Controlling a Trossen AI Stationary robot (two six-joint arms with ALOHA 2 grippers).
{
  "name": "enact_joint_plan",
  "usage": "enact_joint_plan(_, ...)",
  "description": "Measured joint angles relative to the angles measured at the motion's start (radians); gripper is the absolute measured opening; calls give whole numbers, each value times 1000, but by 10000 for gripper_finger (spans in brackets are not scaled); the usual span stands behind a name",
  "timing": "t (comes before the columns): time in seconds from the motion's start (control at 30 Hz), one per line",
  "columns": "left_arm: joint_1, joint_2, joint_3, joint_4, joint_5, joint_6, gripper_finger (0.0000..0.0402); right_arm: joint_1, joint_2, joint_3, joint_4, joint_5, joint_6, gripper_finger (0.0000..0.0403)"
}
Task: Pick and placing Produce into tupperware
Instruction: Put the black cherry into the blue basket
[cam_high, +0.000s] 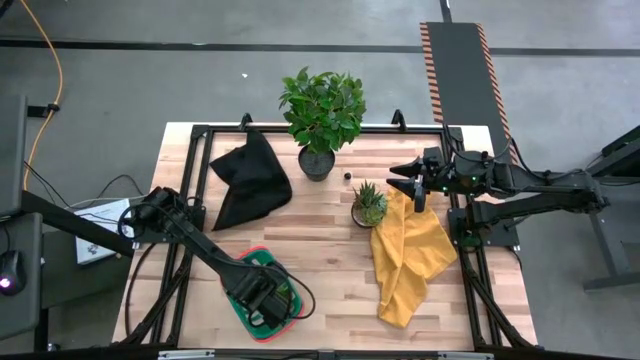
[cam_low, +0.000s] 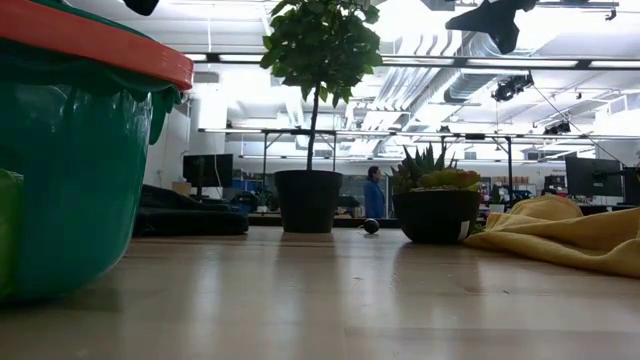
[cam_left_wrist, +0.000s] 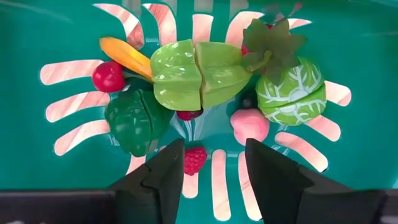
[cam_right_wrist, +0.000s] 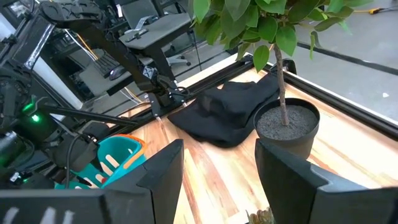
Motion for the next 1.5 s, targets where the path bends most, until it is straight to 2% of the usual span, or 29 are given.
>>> enact_joint_plan(0.27,0,-22,0,-1,-2,-10,161,-59,-1,48,-67,-2,-37,191)
enact_joint_plan(0.37,0,-62,0,-3,-46,-41,161,-114,1,81,-122,-20,-10,191)
enact_joint_plan(0.43,0,-103,0,-4,-103,-72,161,-170,10,93,-162,-81,22,191)
enact_joint_plan(0.53,0,-174,1,-9,-238,-112,161,-274,47,92,-255,-256,60,191)
enact_joint_plan(0.63,0,-240,1,-10,-386,-123,161,-361,110,90,-268,-414,28,191)
enact_joint_plan(0.7,0,-275,1,-12,-481,-123,161,-407,140,91,-226,-465,7,191)
enact_joint_plan(0.87,0,-341,1,-32,-673,-90,161,-539,185,91,-182,-488,-34,191)
enact_joint_plan(1.03,0,-398,1,-38,-856,-36,161,-711,238,91,-87,-670,1,191)
enact_joint_plan(1.17,1,-448,1,-48,-938,19,161,-816,314,92,-36,-817,55,191)
enact_joint_plan(1.33,1,-516,1,-47,-995,117,159,-865,428,183,-102,-829,-6,191)
enact_joint_plan(1.5,39,-583,1,-15,-997,246,132,-864,557,356,-217,-813,-112,191)
